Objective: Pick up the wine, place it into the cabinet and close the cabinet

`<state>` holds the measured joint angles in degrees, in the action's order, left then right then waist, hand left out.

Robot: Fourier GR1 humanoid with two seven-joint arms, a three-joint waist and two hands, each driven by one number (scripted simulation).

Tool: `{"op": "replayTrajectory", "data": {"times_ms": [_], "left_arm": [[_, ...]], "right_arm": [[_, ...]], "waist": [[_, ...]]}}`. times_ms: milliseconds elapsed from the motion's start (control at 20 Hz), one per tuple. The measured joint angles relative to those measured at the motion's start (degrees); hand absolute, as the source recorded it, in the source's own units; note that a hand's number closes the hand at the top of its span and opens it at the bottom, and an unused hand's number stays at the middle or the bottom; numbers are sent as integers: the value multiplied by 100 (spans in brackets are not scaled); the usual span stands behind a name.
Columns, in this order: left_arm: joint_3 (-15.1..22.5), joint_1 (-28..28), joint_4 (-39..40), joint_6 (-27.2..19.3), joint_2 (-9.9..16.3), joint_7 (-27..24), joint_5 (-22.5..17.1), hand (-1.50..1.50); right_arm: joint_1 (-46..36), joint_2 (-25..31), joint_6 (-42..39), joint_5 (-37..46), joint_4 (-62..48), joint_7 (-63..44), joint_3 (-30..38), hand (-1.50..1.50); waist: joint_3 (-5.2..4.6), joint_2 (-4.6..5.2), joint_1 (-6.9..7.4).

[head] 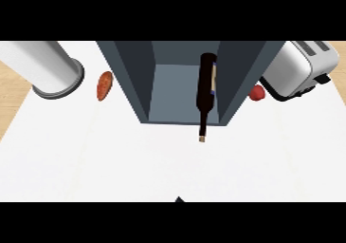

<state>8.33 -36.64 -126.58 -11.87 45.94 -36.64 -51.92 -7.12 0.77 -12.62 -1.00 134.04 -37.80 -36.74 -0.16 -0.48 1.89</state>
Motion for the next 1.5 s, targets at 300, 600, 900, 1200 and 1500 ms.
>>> {"op": "replayTrajectory", "data": {"times_ms": [300,600,900,1200,1500], "left_arm": [[-782,-433,-87,632,129,136,-382,-150],[-1284,-623,87,1220,69,278,-594,-150],[-1647,-689,13,1463,-6,672,-759,-150],[-1577,-658,-83,1517,-194,919,-510,-150],[-1191,-138,-60,1267,-328,1290,-333,-150]], "right_arm": [[-1448,-47,1186,422,-879,-161,-398,150],[-2875,-36,2097,343,-1958,-236,-215,150],[-3651,-79,2027,81,-3115,301,361,150],[-4210,-61,1782,32,-4246,898,1046,150],[-4602,-23,1308,-195,-5136,1476,1561,150]], "waist": [[9,17,19],[15,32,10],[7,32,-14],[-6,36,-33],[-37,23,-73]]}}
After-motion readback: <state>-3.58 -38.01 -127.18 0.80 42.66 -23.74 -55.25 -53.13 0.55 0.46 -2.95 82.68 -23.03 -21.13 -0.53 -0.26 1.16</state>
